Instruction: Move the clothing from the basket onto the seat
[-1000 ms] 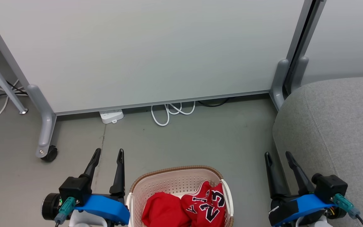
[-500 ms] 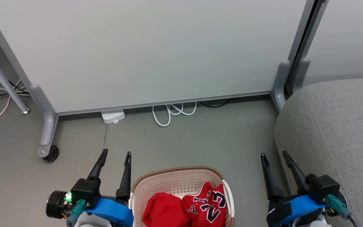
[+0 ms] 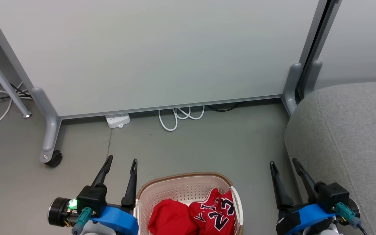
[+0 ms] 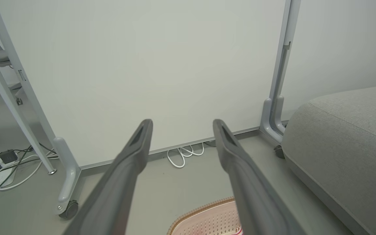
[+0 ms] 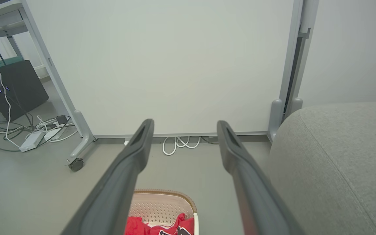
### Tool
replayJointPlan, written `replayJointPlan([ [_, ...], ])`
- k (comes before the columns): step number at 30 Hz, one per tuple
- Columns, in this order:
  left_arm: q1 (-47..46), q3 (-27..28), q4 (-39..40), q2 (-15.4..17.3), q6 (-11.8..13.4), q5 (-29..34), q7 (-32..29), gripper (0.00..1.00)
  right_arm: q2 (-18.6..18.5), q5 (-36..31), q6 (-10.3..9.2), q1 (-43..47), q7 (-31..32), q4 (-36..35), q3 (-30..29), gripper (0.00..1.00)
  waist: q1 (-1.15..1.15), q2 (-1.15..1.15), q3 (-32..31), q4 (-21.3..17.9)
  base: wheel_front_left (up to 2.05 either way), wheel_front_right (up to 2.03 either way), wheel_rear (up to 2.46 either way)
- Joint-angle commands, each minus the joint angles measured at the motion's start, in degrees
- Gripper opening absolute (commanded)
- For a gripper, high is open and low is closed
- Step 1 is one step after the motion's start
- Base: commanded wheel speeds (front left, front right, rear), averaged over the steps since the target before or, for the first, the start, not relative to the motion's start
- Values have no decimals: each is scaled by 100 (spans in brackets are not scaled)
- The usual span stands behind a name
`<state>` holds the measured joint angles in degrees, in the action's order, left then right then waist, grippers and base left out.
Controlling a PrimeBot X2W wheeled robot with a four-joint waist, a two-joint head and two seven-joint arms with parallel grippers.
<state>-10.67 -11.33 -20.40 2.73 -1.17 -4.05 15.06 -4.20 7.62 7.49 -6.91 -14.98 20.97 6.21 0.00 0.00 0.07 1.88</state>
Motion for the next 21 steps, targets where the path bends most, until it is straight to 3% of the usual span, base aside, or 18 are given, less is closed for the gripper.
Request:
replayJointPlan([
  [1,-54,25,-24,29,-2,-3,18,100,19,-41,0,-60,-32,12,-11,100,0,0,-2,2,0,0,0],
  [12,-56,-2,-60,28,-26,19,18,100,36,-40,0,-71,-32,50,5,100,0,0,6,-7,0,0,0],
  [21,-450,-201,-314,29,-186,150,18,100,-12,-11,0,-219,-32,32,29,100,0,0,248,-173,0,0,0],
])
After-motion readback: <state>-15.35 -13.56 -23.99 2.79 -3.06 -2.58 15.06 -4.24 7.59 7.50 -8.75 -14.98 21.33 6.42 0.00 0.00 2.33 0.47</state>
